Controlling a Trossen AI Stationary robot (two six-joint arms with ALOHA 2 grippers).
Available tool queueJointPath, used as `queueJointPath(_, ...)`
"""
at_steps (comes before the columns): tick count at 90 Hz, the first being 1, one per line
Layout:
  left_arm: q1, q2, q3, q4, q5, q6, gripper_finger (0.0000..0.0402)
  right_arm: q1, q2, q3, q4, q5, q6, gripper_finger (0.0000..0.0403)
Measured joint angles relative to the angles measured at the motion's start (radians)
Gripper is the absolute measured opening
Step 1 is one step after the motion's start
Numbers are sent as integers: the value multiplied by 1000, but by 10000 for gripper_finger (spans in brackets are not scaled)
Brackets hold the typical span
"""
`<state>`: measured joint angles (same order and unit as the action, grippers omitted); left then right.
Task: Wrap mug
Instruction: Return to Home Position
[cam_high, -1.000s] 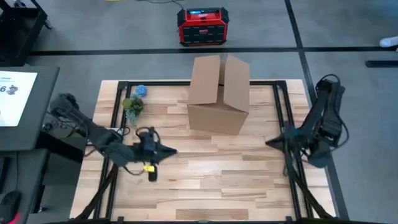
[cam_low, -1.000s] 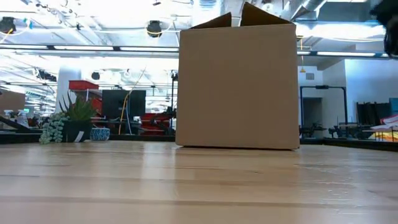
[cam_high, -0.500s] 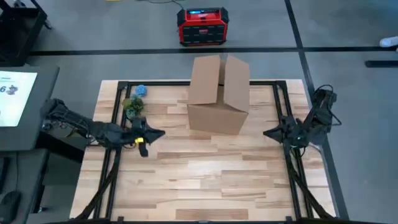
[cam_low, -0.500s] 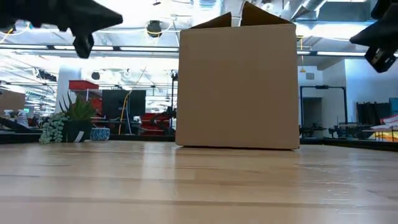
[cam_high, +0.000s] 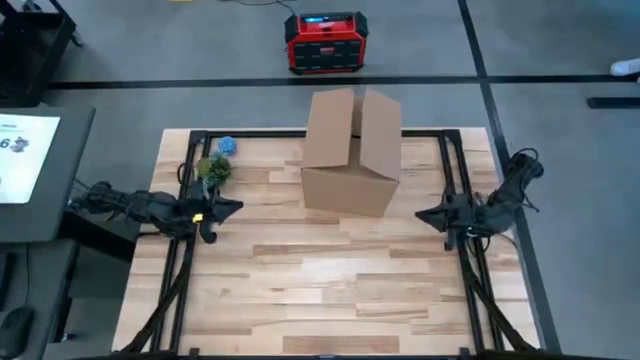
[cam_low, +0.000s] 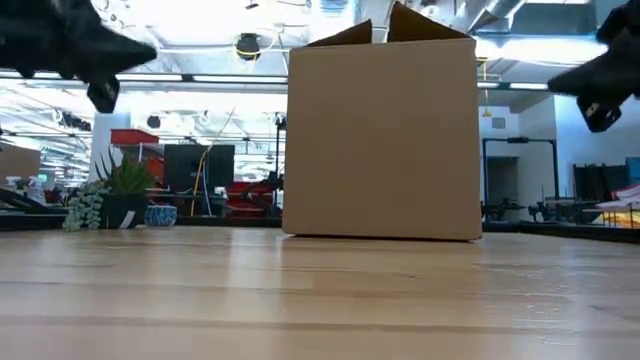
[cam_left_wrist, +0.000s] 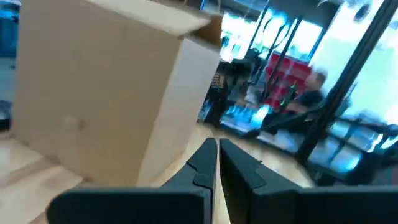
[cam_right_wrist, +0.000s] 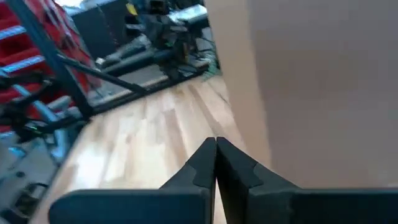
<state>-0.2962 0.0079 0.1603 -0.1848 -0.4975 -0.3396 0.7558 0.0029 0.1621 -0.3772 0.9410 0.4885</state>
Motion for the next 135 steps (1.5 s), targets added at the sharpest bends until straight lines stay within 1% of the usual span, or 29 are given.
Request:
queueJointPath(14, 1, -6, -4, -56, -7, 28, 0, -74, 1, -56, 55, -7, -6, 0)
queueJointPath(24, 1, -4, -3, -52, -19, 83, 0, -122, 8, -60, 93, -77, -58, 0)
queueJointPath(33, 2, -4, -3, -32, -39, 117, 0, -155, 2, -61, 96, -90, -79, 0)
queueJointPath(38, 2, -4, -3, -37, -58, 99, 0, -172, 3, -60, 77, -80, -79, 0)
queueJointPath(49, 2, -4, -3, -58, -63, 43, 0, -200, 3, -57, 60, -79, -79, 0)
queueJointPath(63, 2, -4, -3, -118, -67, 46, 0, -209, 3, -57, 60, -79, -79, 0)
queueJointPath(69, 2, -4, -5, -142, -66, -5, 0, -209, 3, -57, 60, -79, -78, 0)
queueJointPath(76, 2, -4, -38, -84, -65, -12, 0, -209, 3, -57, 60, -79, -49, 0)
queueJointPath(80, 2, -3, -66, 0, -58, 21, 0, -209, 3, -57, 60, -79, -35, 0)
queueJointPath(87, 7, -3, -140, 253, -15, 113, 0, -209, 3, -58, 60, -79, -29, 0)
queueJointPath(93, 21, 9, -147, 319, 56, 159, 0, -209, 3, -59, 64, -84, -28, 0)
queueJointPath(101, 49, 24, -148, 373, 121, 166, 0, -209, 3, -60, 71, -104, -26, 0)
queueJointPath(112, 107, 52, -149, 505, 260, 197, 0, -209, 3, -60, 73, -106, -34, 0)
queueJointPath(121, 160, 98, -150, 564, 345, 229, 0, -209, 2, -62, 90, -106, -68, 0)
queueJointPath(135, 245, 146, -151, 520, 354, 234, 0, -209, 2, -64, 108, -105, -126, 0)
